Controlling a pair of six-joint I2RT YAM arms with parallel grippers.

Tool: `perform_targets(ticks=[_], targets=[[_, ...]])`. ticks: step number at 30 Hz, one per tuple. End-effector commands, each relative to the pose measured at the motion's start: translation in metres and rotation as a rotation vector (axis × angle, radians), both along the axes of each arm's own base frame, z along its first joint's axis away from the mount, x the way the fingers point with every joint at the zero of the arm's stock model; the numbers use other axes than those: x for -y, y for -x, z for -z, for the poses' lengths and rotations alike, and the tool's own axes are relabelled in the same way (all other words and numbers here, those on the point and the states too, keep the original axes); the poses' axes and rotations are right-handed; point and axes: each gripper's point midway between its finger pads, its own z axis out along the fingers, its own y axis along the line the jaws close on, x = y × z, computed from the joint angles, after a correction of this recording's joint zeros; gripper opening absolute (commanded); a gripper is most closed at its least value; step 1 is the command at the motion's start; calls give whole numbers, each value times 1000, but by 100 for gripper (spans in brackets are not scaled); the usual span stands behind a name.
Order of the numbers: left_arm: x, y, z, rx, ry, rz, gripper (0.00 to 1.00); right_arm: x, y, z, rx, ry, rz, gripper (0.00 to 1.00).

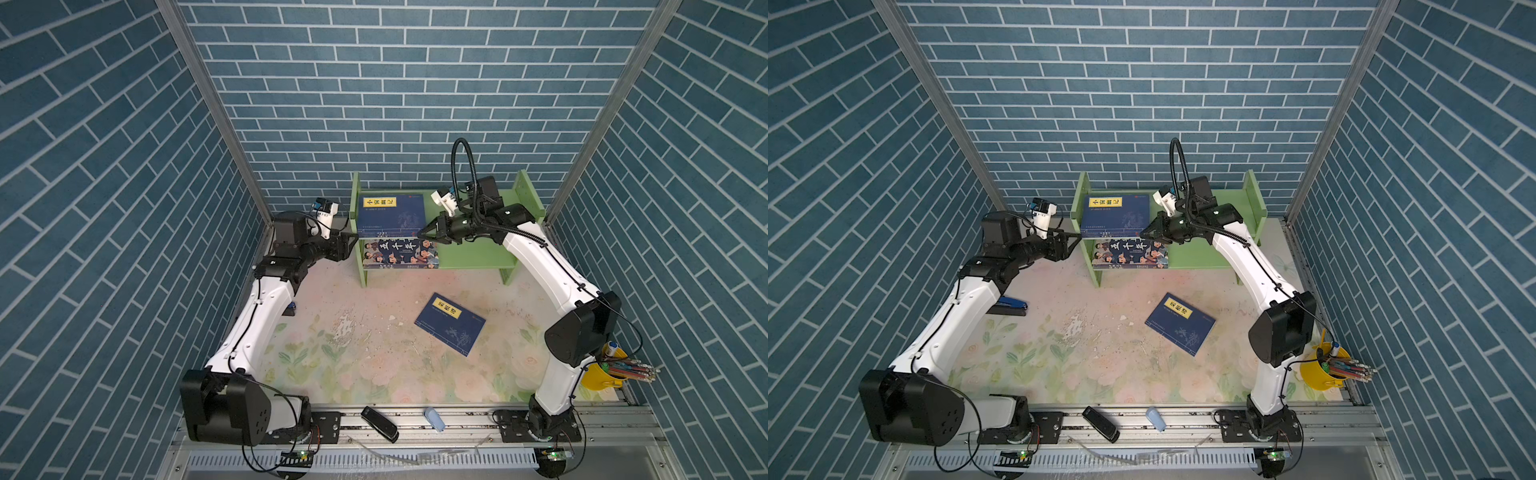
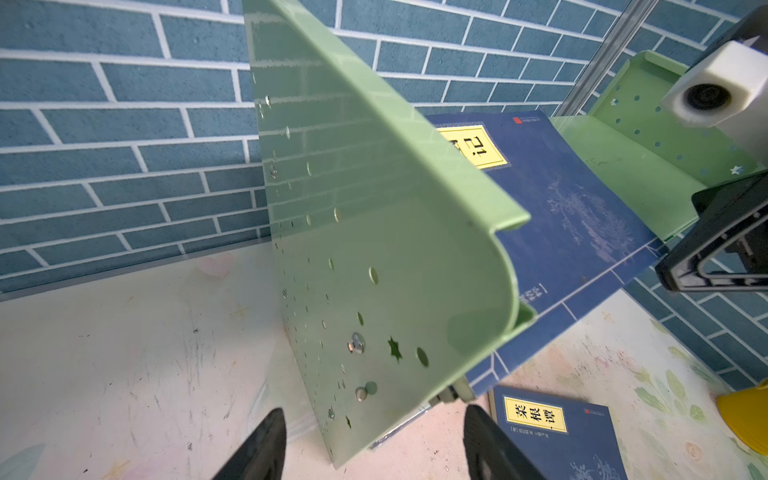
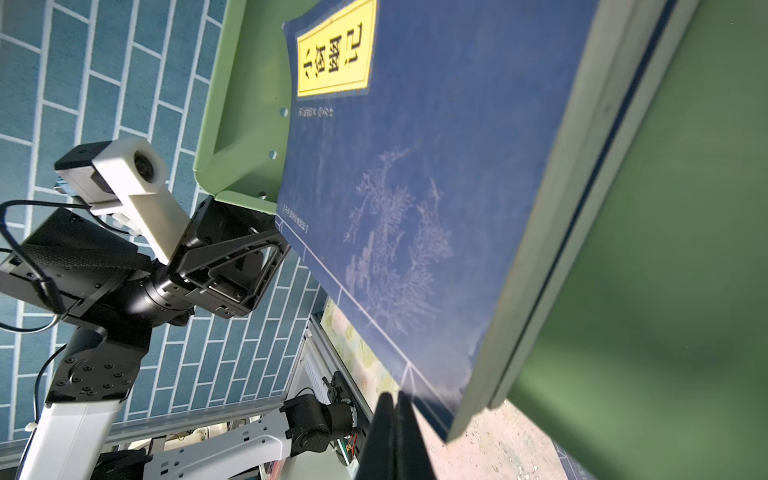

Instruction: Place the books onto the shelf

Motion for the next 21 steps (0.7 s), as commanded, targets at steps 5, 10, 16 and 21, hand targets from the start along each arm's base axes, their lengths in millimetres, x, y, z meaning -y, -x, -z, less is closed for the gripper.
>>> perform_targets(ticks=[5,10,16,21], targets=[[3,-3,-11,24,10,8,69,-1,-4,6,24,33,-19,2],[3,-3,-11,25,10,9,69,-1,-5,6,28,38,-19,2],[3,-3,-11,27,7,8,69,-5,0,1,22,10,-44,4],[2,-2,-19,55,-17,12,69,0,12,-16,56,-13,-49,8]])
